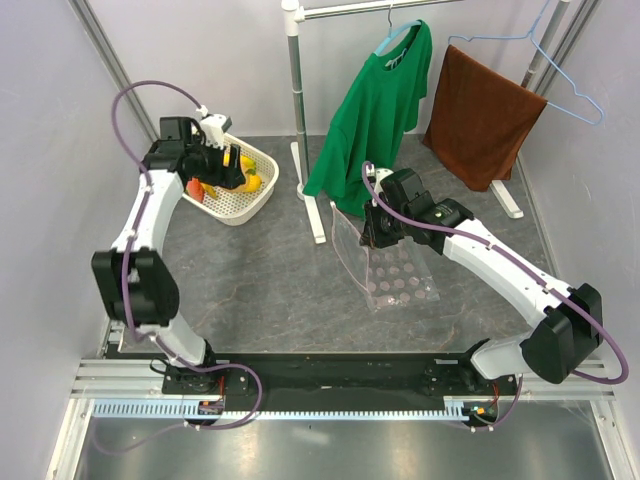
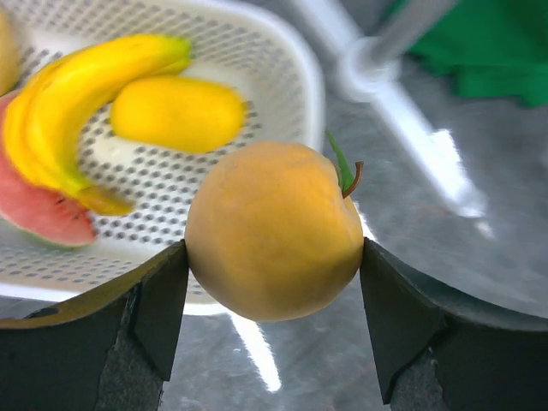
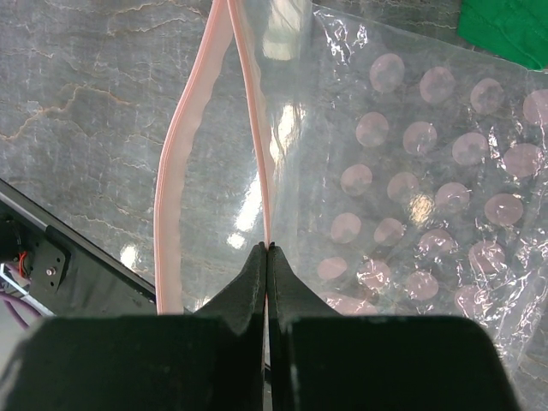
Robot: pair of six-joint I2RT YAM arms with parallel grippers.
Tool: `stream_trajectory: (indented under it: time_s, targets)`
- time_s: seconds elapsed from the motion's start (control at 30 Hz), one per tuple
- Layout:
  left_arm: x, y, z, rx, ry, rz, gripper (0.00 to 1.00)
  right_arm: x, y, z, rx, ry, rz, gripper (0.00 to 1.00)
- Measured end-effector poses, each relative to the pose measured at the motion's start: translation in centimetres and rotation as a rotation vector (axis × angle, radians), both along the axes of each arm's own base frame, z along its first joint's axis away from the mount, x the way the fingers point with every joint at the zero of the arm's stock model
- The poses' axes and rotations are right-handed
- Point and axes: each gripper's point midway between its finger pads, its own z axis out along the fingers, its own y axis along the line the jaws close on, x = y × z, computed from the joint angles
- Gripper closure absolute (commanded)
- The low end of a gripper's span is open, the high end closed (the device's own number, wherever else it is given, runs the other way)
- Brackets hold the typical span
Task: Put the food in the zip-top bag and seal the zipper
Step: Pick up the fake fruit from the bin, then place the fake fruit in the zipper food storage bag.
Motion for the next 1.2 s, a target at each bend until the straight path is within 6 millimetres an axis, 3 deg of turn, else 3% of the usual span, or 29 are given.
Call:
stream_trajectory:
  time_s: [0.17,0.23,0.37,0.43,0.53,0.73,0.9,1.1,1.2]
  targets:
    - [-5.7,-5.5,6.4,-0.237,-0.089,-0.187,0.66,0.0,0.1,0.0,0.007,0.006,-0.009,1.00]
    - [-9.3,-9.0,8.1,-0.357,-0.086,-0.296,0.66,0.0,0.1,0.0,0.010,0.010,-0.012,1.00]
    - [-17.1,-16.5,9.8,-0.560,-0.038,-0.534,0.66,0.0,0.3,0.1,0.028,0.018,-0.018,1.00]
    - [-19.8,-18.5,9.9,-0.634,-0.016,-0.598,0.66,-0.1,0.4,0.1,0.033,0.022,-0.021,1.00]
    - [-22.2,-20.4,9.7,-0.721,-0.001,-0.649,0.67,-0.2,0.6,0.2,0.047,0.032,-0.017,1.00]
    - [-24.2,-24.1,9.3,-0.834,0.020,-0.717,0.67,-0.7,1.2,0.4,0.083,0.059,-0.002,1.00]
    - [-23.2,-26.1,8.1,-0.874,0.036,-0.677,0.68,-1.0,1.5,0.6,0.104,0.074,0.006,1.00]
    - [-22.2,-26.2,3.2,-0.862,0.117,-0.570,0.69,-1.0,1.4,0.4,0.114,0.090,-0.002,1.00]
    - [-22.3,-25.6,0.6,-0.837,0.174,-0.503,0.76,-0.9,1.1,0.3,0.116,0.091,-0.010,1.00]
